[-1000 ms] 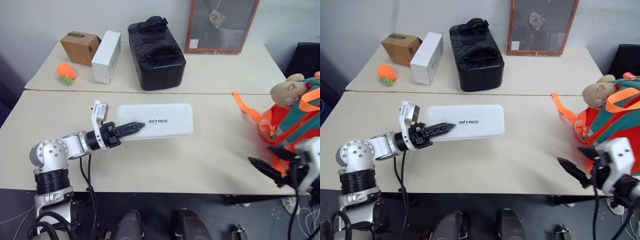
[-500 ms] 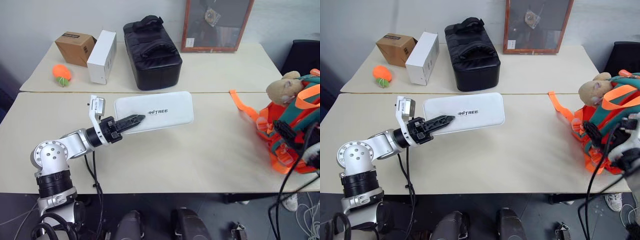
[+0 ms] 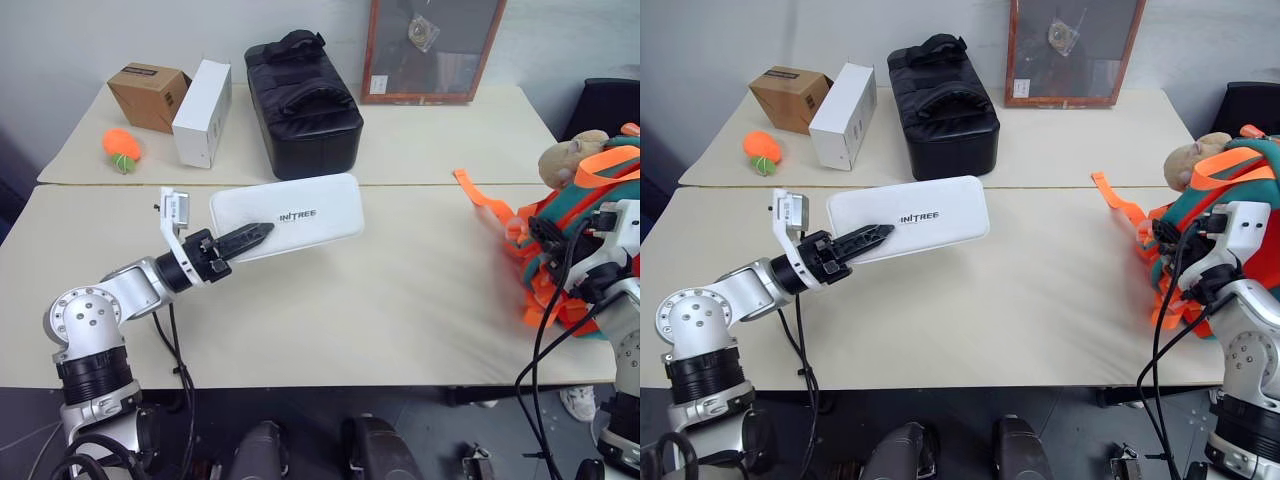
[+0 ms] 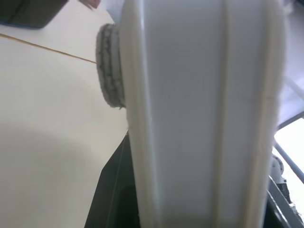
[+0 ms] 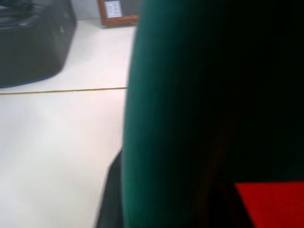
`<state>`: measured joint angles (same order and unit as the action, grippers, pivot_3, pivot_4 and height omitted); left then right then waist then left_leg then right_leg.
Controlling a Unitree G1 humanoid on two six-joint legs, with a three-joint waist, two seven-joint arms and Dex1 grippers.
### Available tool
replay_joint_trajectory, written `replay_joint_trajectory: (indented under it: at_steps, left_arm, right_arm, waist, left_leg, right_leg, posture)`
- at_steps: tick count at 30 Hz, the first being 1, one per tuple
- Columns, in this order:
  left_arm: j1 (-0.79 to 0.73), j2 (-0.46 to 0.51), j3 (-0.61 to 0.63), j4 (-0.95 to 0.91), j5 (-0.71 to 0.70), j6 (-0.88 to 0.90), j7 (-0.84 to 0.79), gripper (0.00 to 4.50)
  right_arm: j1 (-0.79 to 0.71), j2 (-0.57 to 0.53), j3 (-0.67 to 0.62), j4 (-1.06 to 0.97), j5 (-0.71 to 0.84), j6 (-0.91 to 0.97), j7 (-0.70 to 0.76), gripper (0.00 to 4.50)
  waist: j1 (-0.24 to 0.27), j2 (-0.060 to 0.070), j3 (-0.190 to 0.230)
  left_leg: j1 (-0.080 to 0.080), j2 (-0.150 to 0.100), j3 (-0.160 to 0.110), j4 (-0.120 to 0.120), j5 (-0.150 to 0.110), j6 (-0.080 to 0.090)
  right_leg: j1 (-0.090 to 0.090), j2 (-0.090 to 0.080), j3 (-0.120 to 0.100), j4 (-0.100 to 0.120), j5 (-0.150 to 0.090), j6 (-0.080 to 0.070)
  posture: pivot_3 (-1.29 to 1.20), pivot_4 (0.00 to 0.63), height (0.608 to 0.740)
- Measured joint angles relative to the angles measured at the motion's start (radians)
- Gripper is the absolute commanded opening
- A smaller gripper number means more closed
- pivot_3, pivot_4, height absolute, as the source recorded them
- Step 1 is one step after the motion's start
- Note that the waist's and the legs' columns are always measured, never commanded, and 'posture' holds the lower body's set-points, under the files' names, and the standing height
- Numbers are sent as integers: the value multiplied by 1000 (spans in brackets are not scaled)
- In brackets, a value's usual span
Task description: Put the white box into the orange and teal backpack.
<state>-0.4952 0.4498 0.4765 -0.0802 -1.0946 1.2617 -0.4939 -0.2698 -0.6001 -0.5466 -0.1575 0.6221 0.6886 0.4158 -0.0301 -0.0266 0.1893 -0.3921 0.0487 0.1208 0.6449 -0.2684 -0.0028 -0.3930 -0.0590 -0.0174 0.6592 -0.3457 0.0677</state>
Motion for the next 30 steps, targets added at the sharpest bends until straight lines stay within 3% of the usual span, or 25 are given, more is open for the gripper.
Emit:
replay_joint_trajectory:
  at_steps: [4,9,17,24,30]
  left_arm:
    - [0,40,21,1,-5,-19,7,1304]
    - [-24,103,49,19,-6,-33,19,1304]
    - [-188,184,60,71,-11,-81,16,1304]
    - [-269,235,61,74,-18,-148,-49,1304]
    - [-222,235,10,8,-28,-167,-122,1304]
  right_arm:
    - [-52,-41,32,-2,68,34,96,13]
    - [-111,-128,114,-70,260,181,296,13]
    - [-328,-289,255,-132,547,363,645,13]
    - [-393,-370,374,-113,526,373,872,13]
    - [-406,-370,410,-66,462,340,903,13]
  waist:
    - [-2,0,0]
    - [-6,0,1]
    - [0,-1,4]
    - [3,-2,5]
    - [3,-2,5]
  left_leg:
    - [1,0,0,-1,0,0]
    - [0,1,0,-2,0,-1]
    - [-4,0,-1,-1,-1,1]
    - [-11,1,-3,1,-5,3]
    - [-13,0,-2,3,-6,4]
  right_leg:
    - [0,0,0,0,0,0]
    - [-1,1,0,0,0,0]
    - [-4,-1,-1,-2,0,0]
    - [-7,-2,-4,-5,0,0]
    - [-8,-3,-3,-6,0,0]
  posture:
    - [0,150,740]
    - [0,150,740]
    - [0,150,740]
    - [0,150,740]
    - [0,150,740]
